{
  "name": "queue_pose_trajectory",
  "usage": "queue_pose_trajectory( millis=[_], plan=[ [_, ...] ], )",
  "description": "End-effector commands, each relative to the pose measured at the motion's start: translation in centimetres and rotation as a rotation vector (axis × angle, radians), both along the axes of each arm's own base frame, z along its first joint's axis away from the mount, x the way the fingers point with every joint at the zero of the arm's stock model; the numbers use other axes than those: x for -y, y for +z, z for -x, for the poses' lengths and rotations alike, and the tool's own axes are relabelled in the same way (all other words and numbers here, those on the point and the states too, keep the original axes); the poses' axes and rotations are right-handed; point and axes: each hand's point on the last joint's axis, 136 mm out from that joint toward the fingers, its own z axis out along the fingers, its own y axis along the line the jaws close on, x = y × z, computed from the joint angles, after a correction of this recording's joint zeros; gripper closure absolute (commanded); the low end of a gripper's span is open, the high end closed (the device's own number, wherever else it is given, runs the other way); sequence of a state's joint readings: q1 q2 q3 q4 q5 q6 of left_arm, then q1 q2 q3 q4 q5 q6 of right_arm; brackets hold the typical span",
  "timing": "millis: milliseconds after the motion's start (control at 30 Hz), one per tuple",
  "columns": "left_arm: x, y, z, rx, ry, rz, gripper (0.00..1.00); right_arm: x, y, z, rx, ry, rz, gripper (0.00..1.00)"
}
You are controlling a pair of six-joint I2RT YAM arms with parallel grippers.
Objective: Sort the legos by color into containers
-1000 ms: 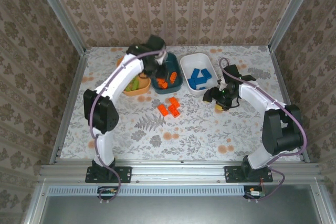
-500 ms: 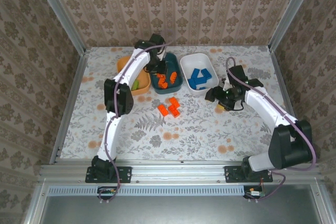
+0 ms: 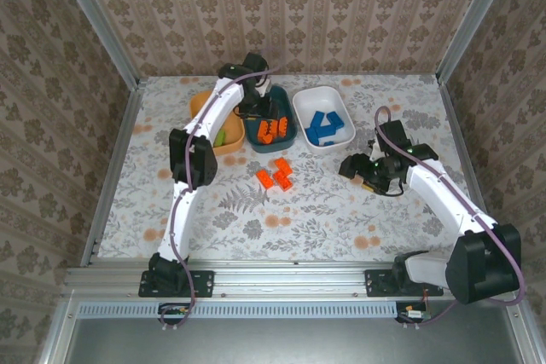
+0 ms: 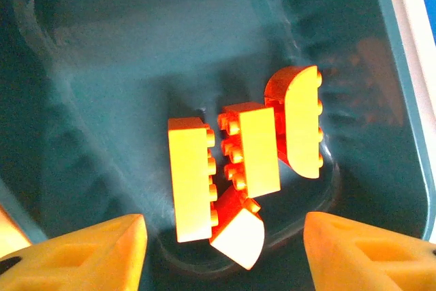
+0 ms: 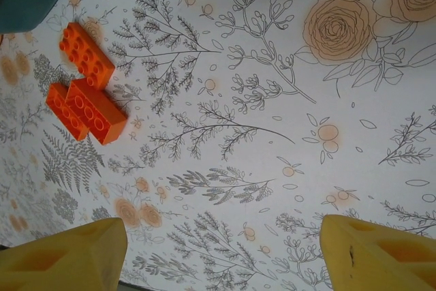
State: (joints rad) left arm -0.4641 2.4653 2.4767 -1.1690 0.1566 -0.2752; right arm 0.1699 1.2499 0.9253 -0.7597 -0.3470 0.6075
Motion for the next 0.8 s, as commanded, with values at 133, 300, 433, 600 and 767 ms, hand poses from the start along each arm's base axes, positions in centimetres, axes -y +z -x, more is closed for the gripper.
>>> queue_pose_trajectory(
  millis=[133, 300, 433, 600, 767],
  plan=[
    [-0.9, 6.7, 0.9, 0.105, -0.004, 0.016, 0.30, -0.2, -0.4, -0.2, -0.008, 0.021, 0.001, 0.24],
    [-1.9, 9.6, 1.7, 0.155, -0.004, 0.006, 0.27, -1.3, -0.4, -1.7, -0.004, 0.056, -0.008, 0.24],
    [-3.2, 11.3, 3.0, 0.179, -0.004, -0.012, 0.25, -3.1, -0.9, -3.1, -0.020, 0.106, -0.009, 0.24],
    [-6.6, 12.3, 4.9, 0.194, 0.042, -0.022, 0.23, -6.5, -1.4, -4.5, -0.030, 0.208, 0.013, 0.24],
    [-10.6, 11.8, 8.3, 0.171, 0.123, -0.003, 0.22, -10.8, -2.5, -5.2, -0.056, 0.351, 0.059, 0.24]
  ],
)
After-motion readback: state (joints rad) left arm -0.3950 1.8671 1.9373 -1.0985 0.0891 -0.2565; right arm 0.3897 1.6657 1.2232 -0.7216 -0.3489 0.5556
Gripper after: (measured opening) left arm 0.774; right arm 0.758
